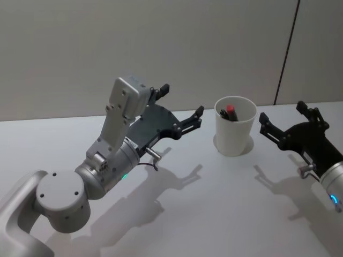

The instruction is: Place the pen into the pen holder.

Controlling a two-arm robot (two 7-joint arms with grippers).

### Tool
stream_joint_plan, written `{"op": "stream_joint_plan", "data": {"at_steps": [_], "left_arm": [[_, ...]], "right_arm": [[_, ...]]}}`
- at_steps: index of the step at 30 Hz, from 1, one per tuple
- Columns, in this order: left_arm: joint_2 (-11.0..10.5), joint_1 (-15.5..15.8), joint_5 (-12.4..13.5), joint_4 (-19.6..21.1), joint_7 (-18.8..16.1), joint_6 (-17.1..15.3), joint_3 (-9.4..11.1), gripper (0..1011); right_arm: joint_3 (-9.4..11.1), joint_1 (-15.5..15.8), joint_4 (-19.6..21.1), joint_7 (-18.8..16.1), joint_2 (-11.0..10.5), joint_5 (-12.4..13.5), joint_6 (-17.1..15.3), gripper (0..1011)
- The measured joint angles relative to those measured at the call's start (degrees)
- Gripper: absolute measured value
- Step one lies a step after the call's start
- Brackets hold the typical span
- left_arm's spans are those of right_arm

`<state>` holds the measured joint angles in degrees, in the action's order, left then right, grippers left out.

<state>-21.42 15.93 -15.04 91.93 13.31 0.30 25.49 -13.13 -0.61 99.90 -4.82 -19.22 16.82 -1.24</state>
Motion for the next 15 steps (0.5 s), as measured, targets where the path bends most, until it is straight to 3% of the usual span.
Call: {"op": "stream_joint_plan", "data": {"at_steps": [15], "left_arm": [[-0.41,-1.94,2.90,1.07,-10.35,-0.92,0.44,1001]], "right_arm": [[0.23,1.47,1.36,1.04,-0.14,-0.36,-0.76,1002]]}}
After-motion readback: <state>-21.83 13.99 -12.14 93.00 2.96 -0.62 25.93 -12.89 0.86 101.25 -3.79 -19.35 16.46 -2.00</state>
